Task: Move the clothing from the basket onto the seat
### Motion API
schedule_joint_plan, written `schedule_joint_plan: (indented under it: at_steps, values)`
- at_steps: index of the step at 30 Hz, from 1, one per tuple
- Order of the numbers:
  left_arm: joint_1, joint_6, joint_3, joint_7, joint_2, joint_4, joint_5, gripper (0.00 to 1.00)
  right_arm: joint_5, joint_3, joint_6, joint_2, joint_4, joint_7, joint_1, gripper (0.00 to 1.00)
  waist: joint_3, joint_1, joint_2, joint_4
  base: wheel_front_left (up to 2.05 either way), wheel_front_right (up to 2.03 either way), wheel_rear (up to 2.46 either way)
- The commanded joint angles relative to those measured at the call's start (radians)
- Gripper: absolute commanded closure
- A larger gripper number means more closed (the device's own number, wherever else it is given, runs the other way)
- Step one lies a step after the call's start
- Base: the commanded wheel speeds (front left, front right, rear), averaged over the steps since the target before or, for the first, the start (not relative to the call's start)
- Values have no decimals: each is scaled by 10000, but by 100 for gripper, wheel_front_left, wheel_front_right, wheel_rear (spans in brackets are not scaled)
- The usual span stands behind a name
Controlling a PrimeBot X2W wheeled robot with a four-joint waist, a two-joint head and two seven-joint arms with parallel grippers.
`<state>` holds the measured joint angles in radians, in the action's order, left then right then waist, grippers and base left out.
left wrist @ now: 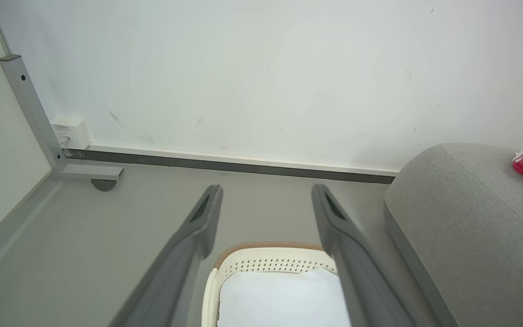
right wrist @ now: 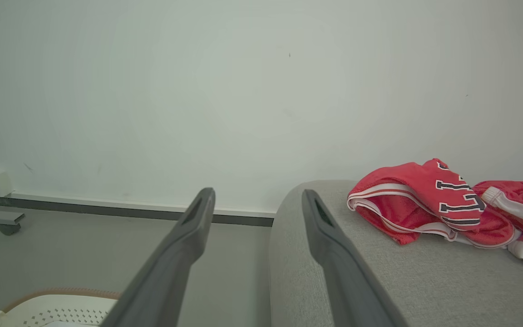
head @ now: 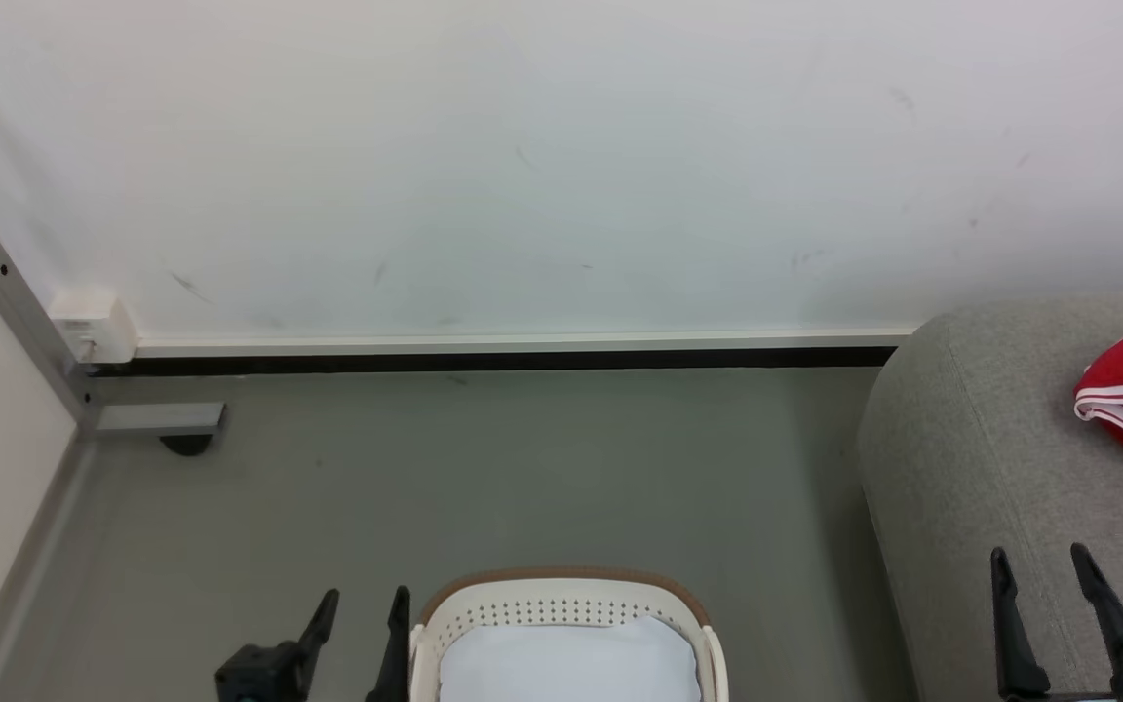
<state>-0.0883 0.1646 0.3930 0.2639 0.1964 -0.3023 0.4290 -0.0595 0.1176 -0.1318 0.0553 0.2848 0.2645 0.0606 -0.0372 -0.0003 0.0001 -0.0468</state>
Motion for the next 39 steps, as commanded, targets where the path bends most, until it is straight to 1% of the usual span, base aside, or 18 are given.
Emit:
schedule_joint_plan:
  at_steps: [1, 9, 14, 20, 27, 32, 37, 38, 39]
  values:
    - [215, -171, -222, 3, -75, -44, -263, 0, 98, -43, 23, -24, -57, -6, -310, 0, -119, 3, -1, 128, 0, 0, 0]
    - [683, -1031, -1567, 4, -446, -311, -846, 0, -223, -646, 23, -30, 64, -4, -894, 0, -307, 3, -1, 149, 0, 0, 0]
    - [792, -1372, -2261, 5, -671, -460, -1267, 0, -127, -833, 23, -32, 103, -4, -1023, 0, -357, 3, -1, 126, 0, 0, 0]
    - [833, -1708, -2814, 5, -945, -590, -1720, 0, -88, -843, 23, -34, 230, -4, -1071, 0, -387, 3, -1, 152, 0, 0, 0]
    - [821, -2047, -3149, 5, -1175, -703, -2154, 0, -164, -730, 24, -33, 353, -4, -988, 0, -376, 3, -1, 121, 0, 0, 0]
    - [782, -2218, -3298, 5, -1294, -778, -2281, 0, -104, -589, 23, -35, 406, -4, -922, 0, -366, 3, -1, 83, 0, 0, 0]
    - [751, -2258, -3424, 6, -1373, -948, -2357, 0, -60, -444, 23, -35, 385, -4, -872, 0, -382, 3, -1, 85, 0, 0, 0]
    - [741, -2261, -3411, -5, -1367, -958, -2308, 100, -61, -464, -2, -56, 410, -4, -963, 100, -381, 3, -1, 82, 0, 0, 0]
    - [754, -2262, -3418, -19, -1383, -1054, -2290, 100, -75, -456, -2, -69, 478, -19, -996, 100, -379, 4, -1, 82, 0, 0, 0]
